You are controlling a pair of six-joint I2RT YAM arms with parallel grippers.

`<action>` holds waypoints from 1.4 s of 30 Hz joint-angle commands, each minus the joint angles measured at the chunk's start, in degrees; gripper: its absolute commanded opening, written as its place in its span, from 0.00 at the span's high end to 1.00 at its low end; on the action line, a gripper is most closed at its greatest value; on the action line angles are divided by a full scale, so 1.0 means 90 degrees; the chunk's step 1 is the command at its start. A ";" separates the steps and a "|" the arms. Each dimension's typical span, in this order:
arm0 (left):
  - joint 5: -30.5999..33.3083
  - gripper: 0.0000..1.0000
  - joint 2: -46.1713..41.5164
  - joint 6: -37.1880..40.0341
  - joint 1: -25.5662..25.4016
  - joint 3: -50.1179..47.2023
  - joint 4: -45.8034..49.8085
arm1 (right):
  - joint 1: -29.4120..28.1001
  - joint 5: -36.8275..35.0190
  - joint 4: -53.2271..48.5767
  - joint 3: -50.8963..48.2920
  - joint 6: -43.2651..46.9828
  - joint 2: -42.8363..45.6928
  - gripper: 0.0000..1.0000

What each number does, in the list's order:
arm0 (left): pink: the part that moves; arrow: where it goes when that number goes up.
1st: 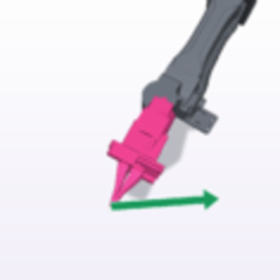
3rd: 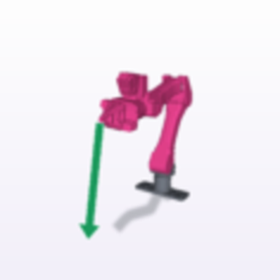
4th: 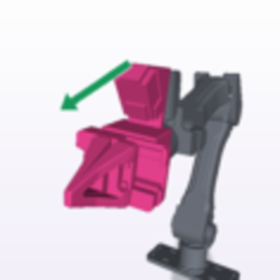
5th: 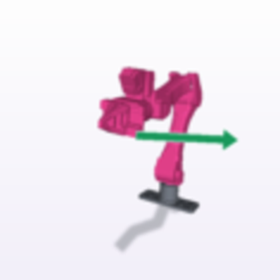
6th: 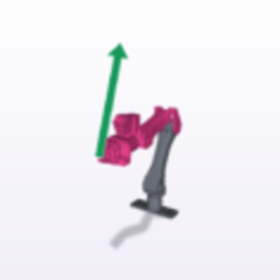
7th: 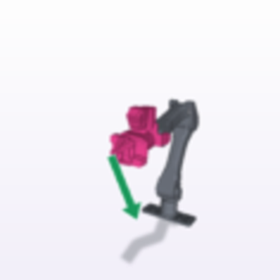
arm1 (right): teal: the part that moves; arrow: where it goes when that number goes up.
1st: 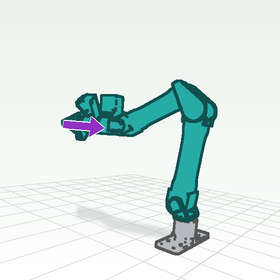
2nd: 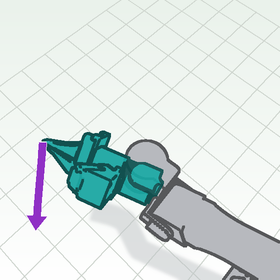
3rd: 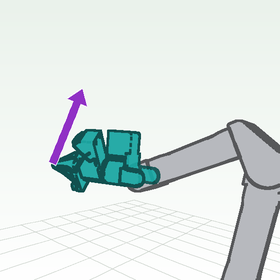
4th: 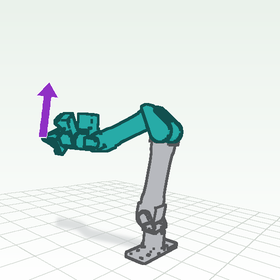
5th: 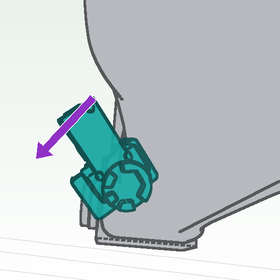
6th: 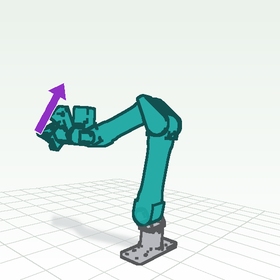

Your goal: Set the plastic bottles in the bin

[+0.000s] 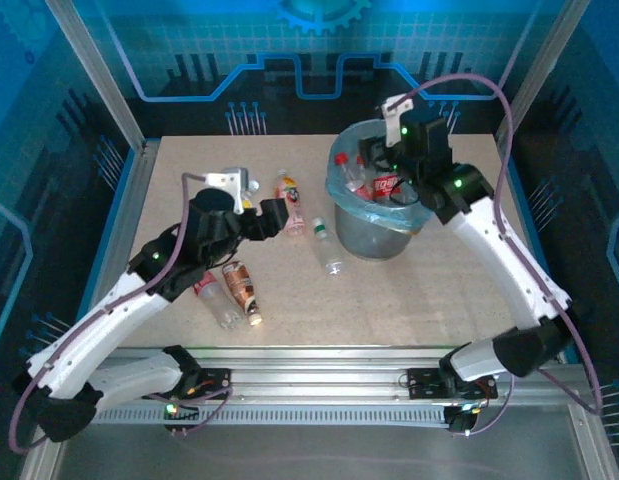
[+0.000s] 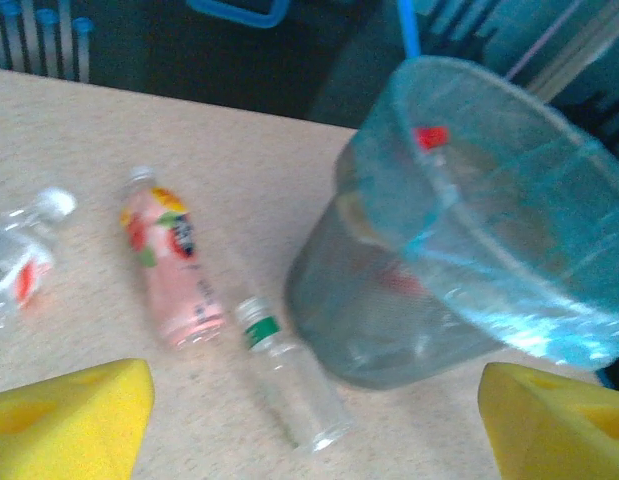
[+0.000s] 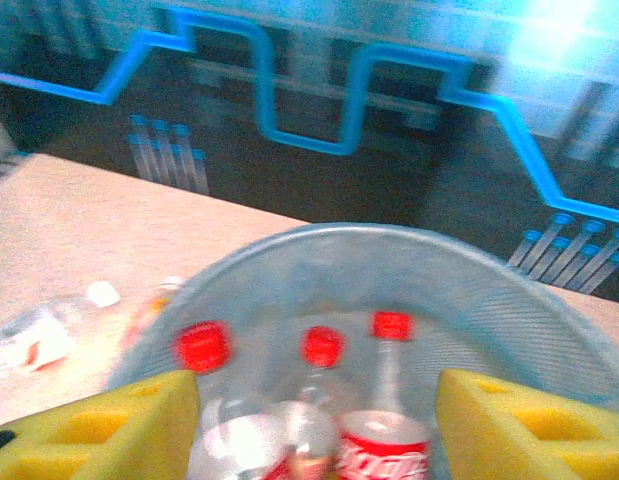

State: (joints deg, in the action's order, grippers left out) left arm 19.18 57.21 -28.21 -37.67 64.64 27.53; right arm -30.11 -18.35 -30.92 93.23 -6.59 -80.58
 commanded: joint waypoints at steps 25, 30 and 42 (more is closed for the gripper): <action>0.2205 0.11 -0.3240 -0.1749 0.0581 -0.2203 0.2976 | -0.3222 0.1717 -0.2022 0.3785 -0.0981 -0.5797 0.25; 0.2127 0.11 -0.3317 -0.1651 0.0589 -0.2248 0.2987 | -0.3227 0.1877 -0.2453 0.4411 -0.1059 -0.6680 0.19; 0.1882 0.11 -0.3391 -0.1621 0.0592 -0.2490 0.2641 | -0.3052 0.2410 -0.2312 0.4280 -0.1392 -0.7195 0.19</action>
State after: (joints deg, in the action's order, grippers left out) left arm 37.01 27.24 -43.53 -32.77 42.85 53.06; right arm -58.70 0.12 -50.39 130.30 -17.43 -143.90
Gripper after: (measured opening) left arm 0.894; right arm 0.819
